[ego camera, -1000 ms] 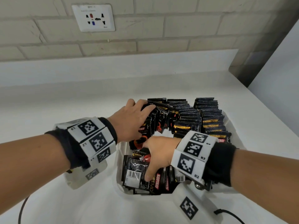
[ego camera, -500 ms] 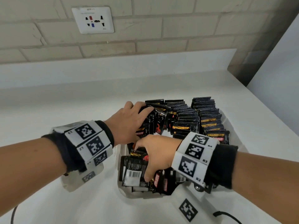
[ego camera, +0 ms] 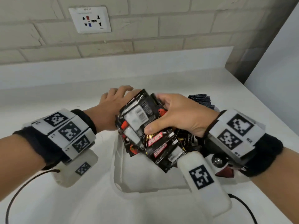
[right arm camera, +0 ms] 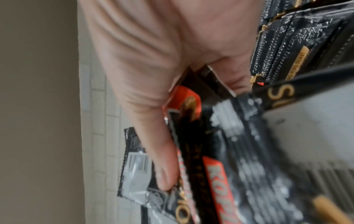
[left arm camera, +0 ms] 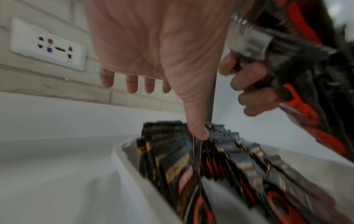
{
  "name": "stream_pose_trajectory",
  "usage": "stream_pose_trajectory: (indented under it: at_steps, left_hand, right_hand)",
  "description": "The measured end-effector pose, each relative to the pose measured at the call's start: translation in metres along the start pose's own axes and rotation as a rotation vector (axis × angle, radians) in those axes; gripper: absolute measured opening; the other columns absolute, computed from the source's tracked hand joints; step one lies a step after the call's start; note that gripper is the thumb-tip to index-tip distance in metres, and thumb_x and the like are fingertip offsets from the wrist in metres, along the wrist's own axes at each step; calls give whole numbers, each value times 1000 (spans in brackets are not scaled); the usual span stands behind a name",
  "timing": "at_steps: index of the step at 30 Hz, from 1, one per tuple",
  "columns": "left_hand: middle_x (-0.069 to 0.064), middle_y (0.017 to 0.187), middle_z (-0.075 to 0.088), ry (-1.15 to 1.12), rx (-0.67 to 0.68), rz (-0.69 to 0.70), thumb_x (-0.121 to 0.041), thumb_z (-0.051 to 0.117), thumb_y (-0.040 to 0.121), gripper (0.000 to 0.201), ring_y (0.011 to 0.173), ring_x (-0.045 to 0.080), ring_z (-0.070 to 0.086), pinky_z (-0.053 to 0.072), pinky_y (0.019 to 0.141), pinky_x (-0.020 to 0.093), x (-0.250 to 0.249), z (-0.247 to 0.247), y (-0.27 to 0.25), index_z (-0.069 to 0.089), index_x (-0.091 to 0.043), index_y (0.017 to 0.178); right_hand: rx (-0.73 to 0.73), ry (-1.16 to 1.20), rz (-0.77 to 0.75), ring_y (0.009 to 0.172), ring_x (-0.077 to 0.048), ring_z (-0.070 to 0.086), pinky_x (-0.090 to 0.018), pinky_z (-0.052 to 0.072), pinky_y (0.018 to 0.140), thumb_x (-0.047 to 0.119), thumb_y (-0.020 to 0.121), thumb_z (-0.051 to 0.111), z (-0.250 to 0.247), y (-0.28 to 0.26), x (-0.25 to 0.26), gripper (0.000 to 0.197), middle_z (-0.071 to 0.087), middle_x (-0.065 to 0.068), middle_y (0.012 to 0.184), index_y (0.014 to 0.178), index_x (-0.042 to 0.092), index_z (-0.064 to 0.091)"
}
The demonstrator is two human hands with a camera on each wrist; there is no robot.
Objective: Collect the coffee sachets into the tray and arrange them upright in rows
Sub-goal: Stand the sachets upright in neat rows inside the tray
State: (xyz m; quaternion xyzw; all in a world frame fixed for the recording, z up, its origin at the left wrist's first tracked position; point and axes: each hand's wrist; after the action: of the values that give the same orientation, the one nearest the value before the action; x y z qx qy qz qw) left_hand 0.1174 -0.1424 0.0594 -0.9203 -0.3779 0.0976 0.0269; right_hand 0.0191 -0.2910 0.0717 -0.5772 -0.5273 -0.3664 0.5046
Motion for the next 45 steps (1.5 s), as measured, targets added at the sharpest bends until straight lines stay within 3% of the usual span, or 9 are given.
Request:
stream_pose_trajectory:
  at_steps: [4, 8, 12, 15, 18, 22, 31, 36, 45]
  left_hand:
    - [-2, 137, 38, -238, -167, -33, -34, 70, 77, 74, 128, 19, 33, 31, 103, 34, 5, -17, -7, 34, -27, 141]
    - [-17, 108, 65, -868, -209, -41, -66, 67, 61, 65, 99, -2, 60, 47, 82, 12, -5, -16, -34, 52, -37, 117]
    - [-19, 104, 68, -1254, -118, -38, -71, 75, 37, 85, 94, -2, 65, 53, 77, 17, -30, 14, -51, 50, -40, 113]
    - [-12, 117, 61, -1424, -67, -90, -60, 71, 47, 87, 98, 1, 65, 54, 81, 23, -54, 33, -49, 42, -37, 125]
    - [-14, 113, 67, -1502, -57, -101, -59, 72, 61, 69, 104, 6, 65, 51, 92, 35, -75, 41, -41, 44, -40, 122]
    - [-15, 104, 68, -1526, -139, -104, -50, 57, 71, 40, 92, -7, 64, 49, 79, 13, -94, 42, -37, 47, -40, 109]
    - [-5, 101, 71, -1521, -303, -148, -26, 55, 90, 17, 93, 11, 68, 53, 76, 21, -105, 67, -37, 55, -27, 107]
    - [-17, 96, 71, -1464, -401, -104, -33, 58, 84, 22, 89, 4, 68, 51, 70, 15, -99, 66, -35, 55, -29, 105]
    - [1, 102, 72, -1557, -550, -137, -38, 59, 72, 44, 92, 21, 69, 56, 80, 35, -84, 64, -27, 56, -19, 112]
  right_hand:
    - [-152, 245, -63, 89, -18, 68, -33, 54, 82, 9, 43, 77, -18, -7, 0, 62, 71, -4, 98, 104, 12, 63]
    - [-333, 605, -107, 74, -17, 70, -30, 58, 64, 4, 47, 71, -31, -17, -9, 51, 72, -3, 86, 98, 12, 64]
    - [-474, 736, -30, 66, -12, 70, -30, 54, 53, 9, 49, 71, -26, -26, -28, 45, 72, 3, 78, 93, 18, 64]
    - [-494, 770, -16, 69, -13, 70, -32, 53, 57, 10, 50, 72, -16, -31, -35, 44, 73, 2, 78, 93, 17, 64]
    - [-458, 711, -28, 82, -15, 70, -30, 55, 65, 10, 55, 73, 0, -35, -35, 50, 73, -1, 92, 104, 16, 63]
    - [-448, 494, -86, 88, 0, 66, -10, 50, 65, 10, 83, 64, 15, -41, -34, 40, 71, 10, 100, 118, 25, 55]
    - [-359, 546, -33, 87, -5, 68, -25, 49, 77, 2, 86, 53, 14, -57, -50, 32, 72, 9, 94, 106, 27, 62]
    - [-336, 566, -41, 88, -4, 67, -25, 50, 79, 4, 86, 56, 14, -53, -51, 30, 72, 11, 96, 104, 28, 61]
    - [-422, 561, -74, 107, -11, 60, -41, 42, 101, 41, 63, 62, -4, -47, -52, 58, 64, 6, 116, 118, 33, 51]
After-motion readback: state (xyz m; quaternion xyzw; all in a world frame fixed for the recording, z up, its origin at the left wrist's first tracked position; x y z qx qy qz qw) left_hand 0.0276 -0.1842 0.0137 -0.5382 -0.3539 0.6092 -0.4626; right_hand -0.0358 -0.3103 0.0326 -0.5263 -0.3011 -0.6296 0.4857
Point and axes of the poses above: each hand's wrist, its own y-axis towards the middle knuckle, its own z-axis out of the palm, x = y × z
